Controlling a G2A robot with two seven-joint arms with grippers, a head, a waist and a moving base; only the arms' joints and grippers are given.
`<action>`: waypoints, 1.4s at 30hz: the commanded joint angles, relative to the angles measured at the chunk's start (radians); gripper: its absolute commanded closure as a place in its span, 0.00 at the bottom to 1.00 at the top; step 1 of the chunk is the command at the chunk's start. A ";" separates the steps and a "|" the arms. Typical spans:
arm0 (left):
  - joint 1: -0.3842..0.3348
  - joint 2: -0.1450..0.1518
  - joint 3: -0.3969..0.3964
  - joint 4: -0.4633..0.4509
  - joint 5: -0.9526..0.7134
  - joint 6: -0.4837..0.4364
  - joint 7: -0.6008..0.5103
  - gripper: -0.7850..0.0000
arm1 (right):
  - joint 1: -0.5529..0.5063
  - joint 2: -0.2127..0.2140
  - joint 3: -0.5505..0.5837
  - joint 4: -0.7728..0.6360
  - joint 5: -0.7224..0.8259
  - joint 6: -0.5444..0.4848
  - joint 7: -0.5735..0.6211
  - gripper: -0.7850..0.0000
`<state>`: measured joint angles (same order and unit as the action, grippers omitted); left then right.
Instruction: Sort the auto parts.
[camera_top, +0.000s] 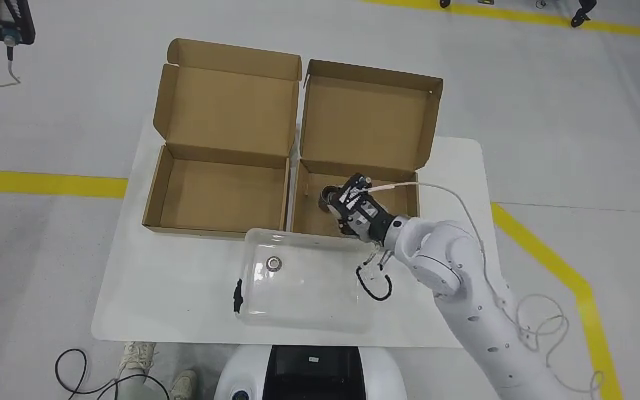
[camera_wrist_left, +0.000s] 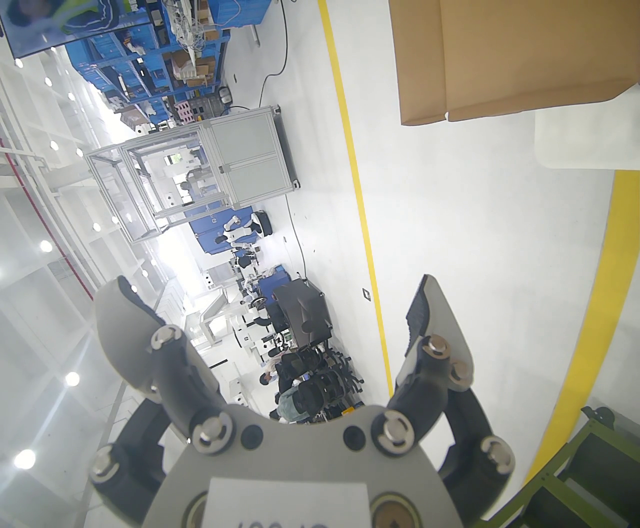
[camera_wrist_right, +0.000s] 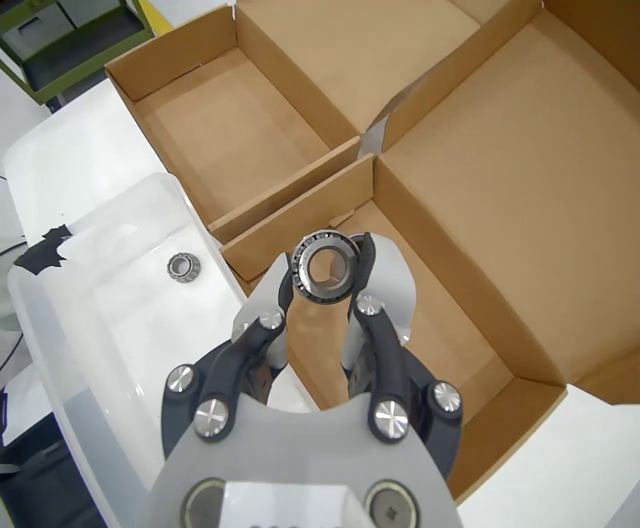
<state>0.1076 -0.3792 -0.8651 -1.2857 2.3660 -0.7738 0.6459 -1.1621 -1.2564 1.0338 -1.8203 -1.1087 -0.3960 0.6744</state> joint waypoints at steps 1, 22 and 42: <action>0.000 0.000 0.000 0.000 0.000 0.000 0.000 0.00 | 0.031 -0.004 -0.025 0.020 -0.002 -0.034 -0.031 1.00; 0.000 0.000 0.000 0.000 0.000 0.000 0.000 0.00 | 0.451 -0.184 -0.447 0.500 0.027 0.028 -0.157 1.00; 0.000 0.000 0.000 0.000 0.000 0.000 0.000 0.00 | 0.640 -0.414 -0.660 0.892 0.033 0.049 -0.235 1.00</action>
<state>0.1076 -0.3792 -0.8651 -1.2857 2.3660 -0.7738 0.6459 -0.5271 -1.6587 0.3794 -0.9476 -1.0762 -0.3486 0.4406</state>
